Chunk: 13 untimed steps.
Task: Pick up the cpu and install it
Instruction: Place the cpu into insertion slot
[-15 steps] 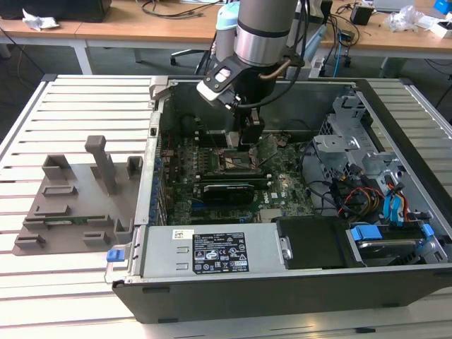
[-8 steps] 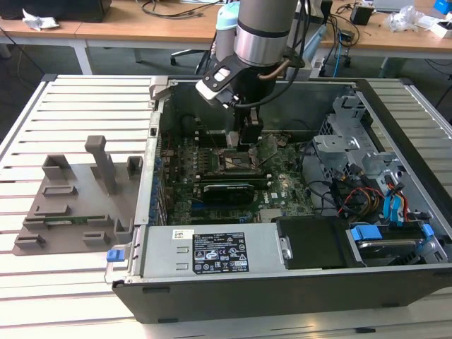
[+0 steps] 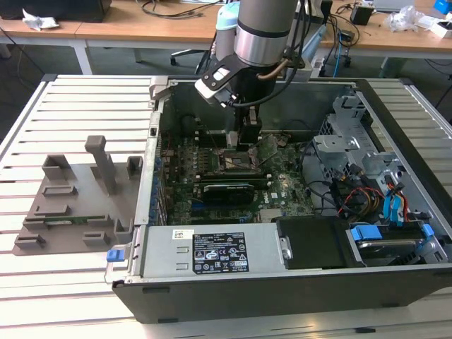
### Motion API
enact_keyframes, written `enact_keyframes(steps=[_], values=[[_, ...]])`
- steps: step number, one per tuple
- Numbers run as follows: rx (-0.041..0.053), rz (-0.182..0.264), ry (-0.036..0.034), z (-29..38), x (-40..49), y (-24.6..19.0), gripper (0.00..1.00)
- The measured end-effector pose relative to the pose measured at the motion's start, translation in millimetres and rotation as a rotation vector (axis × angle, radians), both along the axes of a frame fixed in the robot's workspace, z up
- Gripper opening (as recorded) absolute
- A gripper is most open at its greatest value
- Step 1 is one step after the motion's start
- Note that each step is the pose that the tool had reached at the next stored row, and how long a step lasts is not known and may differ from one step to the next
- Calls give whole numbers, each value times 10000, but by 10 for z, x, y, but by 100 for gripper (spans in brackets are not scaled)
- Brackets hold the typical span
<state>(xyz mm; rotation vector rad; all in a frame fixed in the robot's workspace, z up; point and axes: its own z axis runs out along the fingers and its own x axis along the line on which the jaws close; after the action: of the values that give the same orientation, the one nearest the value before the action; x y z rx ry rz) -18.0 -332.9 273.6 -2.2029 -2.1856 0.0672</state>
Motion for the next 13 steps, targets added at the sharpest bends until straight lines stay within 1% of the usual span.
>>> enact_keyframes(steps=[10, 13], values=[[0, -158, 0, -1, 0, 0, 55], [0, -309, 0, -1, 0, 0, 55]])
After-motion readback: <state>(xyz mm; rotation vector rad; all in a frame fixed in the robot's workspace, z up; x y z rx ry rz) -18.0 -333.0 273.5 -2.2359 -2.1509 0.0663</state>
